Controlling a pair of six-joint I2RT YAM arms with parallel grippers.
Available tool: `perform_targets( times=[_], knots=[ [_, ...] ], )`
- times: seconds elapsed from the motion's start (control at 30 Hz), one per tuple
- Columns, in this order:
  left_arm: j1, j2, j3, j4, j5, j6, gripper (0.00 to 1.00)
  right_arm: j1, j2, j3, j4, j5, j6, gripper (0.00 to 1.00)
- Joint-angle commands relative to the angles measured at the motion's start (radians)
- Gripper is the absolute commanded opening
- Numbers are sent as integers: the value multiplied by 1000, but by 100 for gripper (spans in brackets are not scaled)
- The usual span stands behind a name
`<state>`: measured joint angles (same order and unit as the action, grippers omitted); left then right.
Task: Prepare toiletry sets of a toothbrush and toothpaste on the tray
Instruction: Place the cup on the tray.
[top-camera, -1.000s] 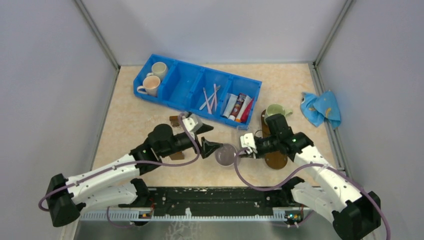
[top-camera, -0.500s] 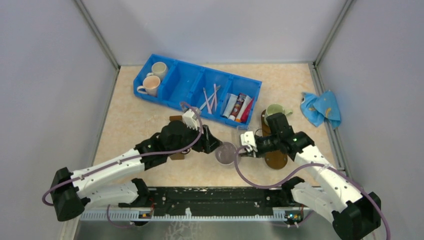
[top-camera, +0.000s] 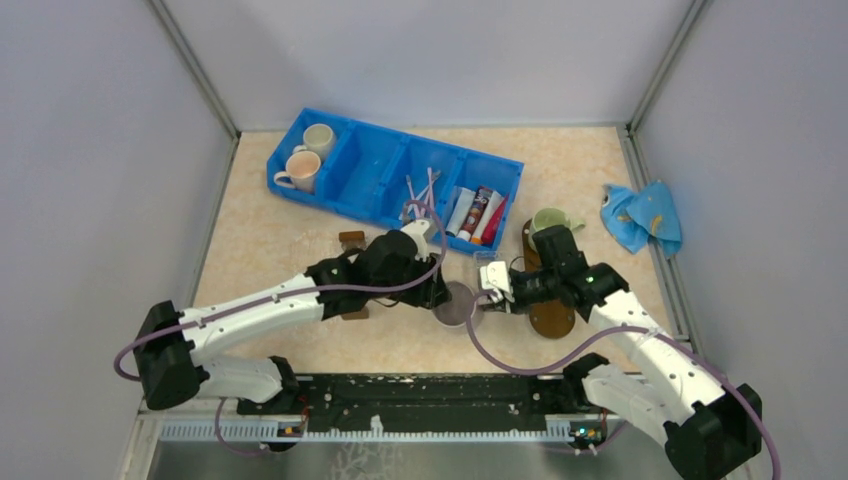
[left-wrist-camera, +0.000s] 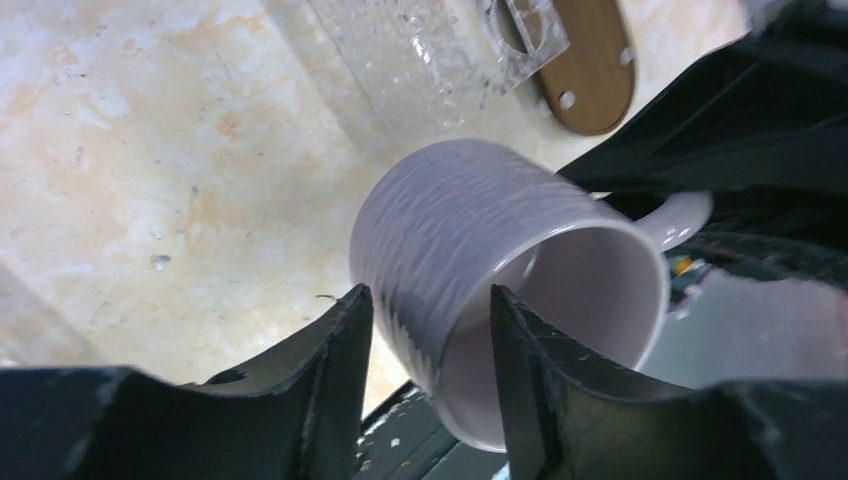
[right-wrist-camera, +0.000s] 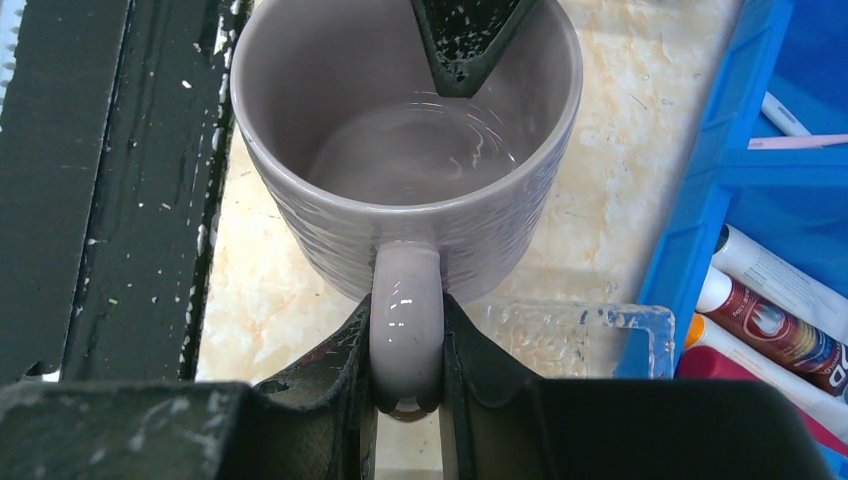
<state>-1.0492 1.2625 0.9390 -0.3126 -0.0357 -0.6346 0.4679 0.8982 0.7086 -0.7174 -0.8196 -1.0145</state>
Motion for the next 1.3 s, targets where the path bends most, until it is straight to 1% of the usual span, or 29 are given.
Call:
perform_targets(
  times=[0.0, 0.1, 0.23, 0.4, 0.47, 0.6, 0.73, 0.87, 1.1, 1.17, 1.2, 1.27],
  knots=[
    [-9, 38, 47, -80, 7, 43, 44, -6, -13, 58, 102, -58, 10, 0],
    [-9, 43, 51, -82, 1, 55, 29, -4, -14, 55, 102, -56, 5, 0],
    [-9, 50, 70, -92, 1, 78, 0, 0, -13, 46, 107, -50, 3, 0],
    [-9, 71, 120, -144, -16, 107, 0, 18, -10, 42, 82, -52, -23, 1],
    [-9, 95, 160, -180, -20, 125, 0, 40, -4, 41, 74, -20, -28, 10],
    [-8, 144, 235, -237, -22, 158, 0, 79, 19, 43, 60, 39, -38, 21],
    [-9, 176, 283, -281, -32, 194, 0, 97, 25, 50, 58, 59, -34, 32],
    [-9, 208, 327, -323, -36, 217, 0, 109, 27, 49, 64, 80, -26, 38],
    [-9, 220, 349, -330, -22, 232, 0, 110, 27, 57, 88, 80, 17, 37],
    [-8, 222, 353, -330, -15, 233, 0, 111, 28, 63, 85, 74, 21, 30],
    [-9, 221, 354, -330, -12, 235, 0, 111, 28, 68, 78, 67, 21, 25],
    [-9, 220, 358, -330, -12, 238, 0, 110, 31, 75, 65, 55, 19, 8]
  ],
)
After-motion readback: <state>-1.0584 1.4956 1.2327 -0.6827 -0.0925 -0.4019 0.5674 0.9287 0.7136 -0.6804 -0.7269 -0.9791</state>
